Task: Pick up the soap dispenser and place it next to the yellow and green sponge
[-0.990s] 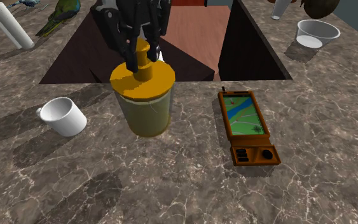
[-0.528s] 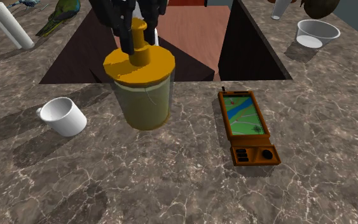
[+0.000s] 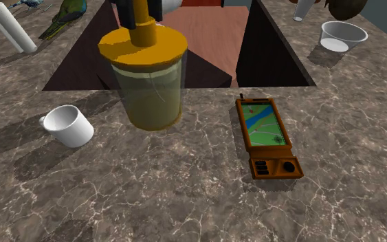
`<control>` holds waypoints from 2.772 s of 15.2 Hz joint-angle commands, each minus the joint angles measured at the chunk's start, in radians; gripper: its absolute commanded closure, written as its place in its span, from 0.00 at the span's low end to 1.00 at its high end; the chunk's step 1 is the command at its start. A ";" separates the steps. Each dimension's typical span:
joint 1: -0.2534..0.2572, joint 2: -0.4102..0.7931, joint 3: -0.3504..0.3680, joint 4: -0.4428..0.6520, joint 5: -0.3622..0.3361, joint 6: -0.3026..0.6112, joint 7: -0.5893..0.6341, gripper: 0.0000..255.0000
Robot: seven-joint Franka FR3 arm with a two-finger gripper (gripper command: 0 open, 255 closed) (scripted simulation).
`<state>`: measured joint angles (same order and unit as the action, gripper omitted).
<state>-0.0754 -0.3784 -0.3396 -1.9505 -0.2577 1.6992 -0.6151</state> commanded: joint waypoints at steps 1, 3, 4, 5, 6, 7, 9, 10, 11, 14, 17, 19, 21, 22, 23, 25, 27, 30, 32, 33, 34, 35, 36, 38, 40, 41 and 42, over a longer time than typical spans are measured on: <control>0.002 0.006 0.003 0.034 0.003 -0.027 -0.003 1.00; 0.003 0.014 0.004 0.067 0.006 -0.053 -0.008 1.00; 0.004 0.018 0.005 0.085 0.008 -0.067 -0.011 1.00; 0.005 0.022 0.005 0.102 0.010 -0.080 -0.014 1.00; 0.005 0.027 0.005 0.120 0.011 -0.093 -0.016 1.00; 0.006 0.032 0.006 0.139 0.013 -0.106 -0.019 1.00; 0.007 0.039 0.006 0.164 0.015 -0.124 -0.023 1.00; -0.001 0.025 -0.007 0.153 0.009 -0.123 -0.043 1.00; -0.009 0.011 -0.020 0.144 0.002 -0.122 -0.063 1.00; -0.033 -0.023 -0.062 0.122 -0.017 -0.119 -0.125 1.00; -0.055 -0.049 -0.107 0.111 -0.036 -0.117 -0.190 1.00; -0.069 -0.061 -0.140 0.109 -0.048 -0.116 -0.235 1.00; -0.083 -0.069 -0.174 0.112 -0.058 -0.114 -0.281 1.00; -0.089 -0.072 -0.191 0.115 -0.063 -0.113 -0.305 1.00; -0.094 -0.073 -0.210 0.119 -0.067 -0.112 -0.329 1.00; -0.105 -0.073 -0.248 0.131 -0.075 -0.109 -0.378 1.00; -0.113 -0.068 -0.289 0.146 -0.079 -0.106 -0.428 1.00; -0.122 -0.050 -0.357 0.179 -0.081 -0.101 -0.508 1.00; -0.124 -0.032 -0.407 0.206 -0.076 -0.097 -0.563 1.00; -0.124 -0.021 -0.434 0.222 -0.072 -0.095 -0.592 1.00; -0.123 -0.008 -0.463 0.238 -0.066 -0.092 -0.621 1.00; -0.121 0.007 -0.493 0.256 -0.059 -0.090 -0.652 1.00; -0.118 0.023 -0.526 0.275 -0.049 -0.087 -0.683 1.00; -0.108 0.064 -0.598 0.318 -0.022 -0.082 -0.750 1.00; -0.091 0.117 -0.686 0.366 0.021 -0.077 -0.825 1.00; -0.079 0.151 -0.739 0.392 0.051 -0.075 -0.867 1.00; -0.065 0.192 -0.801 0.420 0.090 -0.073 -0.914 1.00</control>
<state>-0.1534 -0.2251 -1.0820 -1.5656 -0.2043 1.6289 -1.4784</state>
